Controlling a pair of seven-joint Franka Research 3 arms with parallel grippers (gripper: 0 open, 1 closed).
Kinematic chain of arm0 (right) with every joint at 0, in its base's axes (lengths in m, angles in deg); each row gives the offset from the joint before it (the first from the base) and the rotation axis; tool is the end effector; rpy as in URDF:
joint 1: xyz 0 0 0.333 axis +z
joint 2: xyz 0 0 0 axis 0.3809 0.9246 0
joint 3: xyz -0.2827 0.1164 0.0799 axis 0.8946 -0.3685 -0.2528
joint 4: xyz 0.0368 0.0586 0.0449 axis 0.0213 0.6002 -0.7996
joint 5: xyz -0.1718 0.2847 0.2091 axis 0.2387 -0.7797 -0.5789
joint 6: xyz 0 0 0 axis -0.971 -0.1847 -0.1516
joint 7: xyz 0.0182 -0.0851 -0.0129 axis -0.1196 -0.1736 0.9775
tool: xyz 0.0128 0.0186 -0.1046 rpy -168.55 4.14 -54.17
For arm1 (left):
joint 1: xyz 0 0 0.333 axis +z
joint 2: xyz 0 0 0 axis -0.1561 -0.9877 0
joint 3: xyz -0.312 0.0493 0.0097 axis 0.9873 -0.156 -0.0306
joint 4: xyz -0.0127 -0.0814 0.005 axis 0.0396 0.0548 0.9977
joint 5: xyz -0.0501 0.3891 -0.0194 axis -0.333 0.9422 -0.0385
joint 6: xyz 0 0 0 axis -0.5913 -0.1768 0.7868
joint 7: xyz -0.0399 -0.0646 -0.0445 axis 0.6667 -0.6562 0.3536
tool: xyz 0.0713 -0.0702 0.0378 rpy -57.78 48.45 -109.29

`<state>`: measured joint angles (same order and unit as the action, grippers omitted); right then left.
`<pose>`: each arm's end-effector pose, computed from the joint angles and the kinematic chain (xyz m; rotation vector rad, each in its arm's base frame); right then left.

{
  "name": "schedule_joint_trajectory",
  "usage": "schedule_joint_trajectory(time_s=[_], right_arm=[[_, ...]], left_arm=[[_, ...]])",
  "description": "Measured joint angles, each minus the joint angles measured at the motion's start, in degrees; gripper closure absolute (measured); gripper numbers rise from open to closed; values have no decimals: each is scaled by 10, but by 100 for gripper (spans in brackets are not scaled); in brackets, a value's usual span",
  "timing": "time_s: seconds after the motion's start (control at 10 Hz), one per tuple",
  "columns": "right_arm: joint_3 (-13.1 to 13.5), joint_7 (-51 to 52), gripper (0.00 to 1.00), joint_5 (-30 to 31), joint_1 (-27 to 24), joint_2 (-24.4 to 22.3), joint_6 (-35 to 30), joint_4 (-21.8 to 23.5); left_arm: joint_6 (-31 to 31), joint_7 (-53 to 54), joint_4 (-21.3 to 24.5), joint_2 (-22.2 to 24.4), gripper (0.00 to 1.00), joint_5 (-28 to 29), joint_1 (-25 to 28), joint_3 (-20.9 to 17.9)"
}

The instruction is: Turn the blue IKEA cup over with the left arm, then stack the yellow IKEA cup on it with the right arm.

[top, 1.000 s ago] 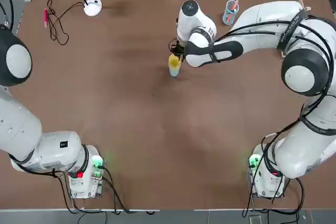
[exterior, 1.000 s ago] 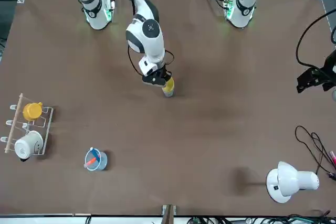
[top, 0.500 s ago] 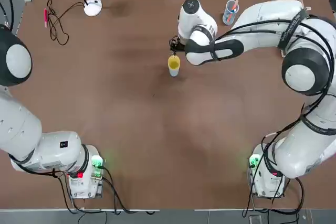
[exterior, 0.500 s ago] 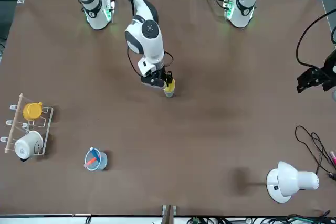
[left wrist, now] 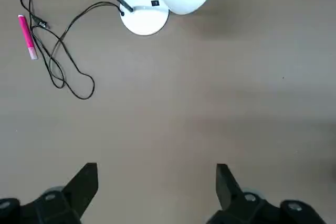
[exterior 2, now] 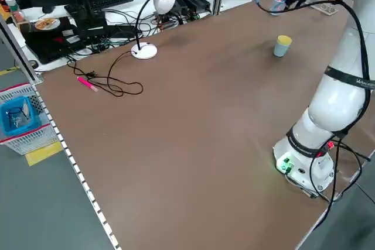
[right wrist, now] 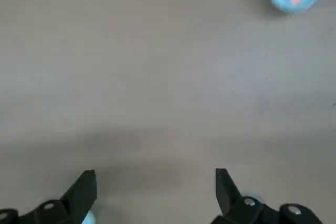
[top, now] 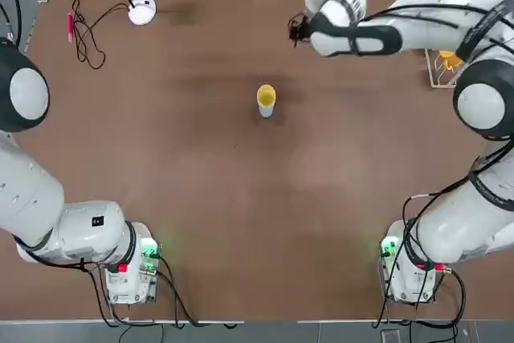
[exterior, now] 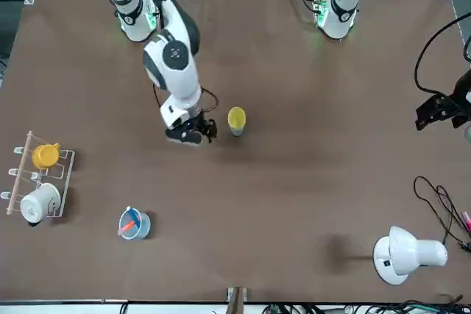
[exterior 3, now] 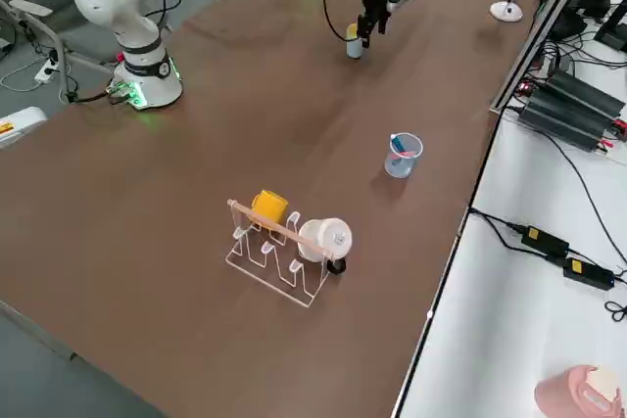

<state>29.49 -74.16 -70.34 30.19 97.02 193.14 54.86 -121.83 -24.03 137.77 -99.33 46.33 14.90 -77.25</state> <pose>0.5535 0.3370 0.3586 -3.1198 0.1838 -0.2520 0.6146 -0.0158 0.6283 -3.0860 -0.0159 -0.0969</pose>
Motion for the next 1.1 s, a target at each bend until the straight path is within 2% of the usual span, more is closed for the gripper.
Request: schedule_joint_trajectory(time_s=[0.4,0.5,0.8,1.1], right_arm=[[8,191,0,0,-104,-21,-38,-1],[22,240,0,-3,-118,-34,-57,-4],[94,375,0,-63,-130,-78,-126,-39],[112,380,0,-100,-129,-114,-199,-83]], left_arm=[[0,2,-1,1,1,0,1,0],[0,2,-1,1,1,0,1,0],[0,2,-1,1,1,0,1,0],[-1,2,-1,1,1,0,1,0]])
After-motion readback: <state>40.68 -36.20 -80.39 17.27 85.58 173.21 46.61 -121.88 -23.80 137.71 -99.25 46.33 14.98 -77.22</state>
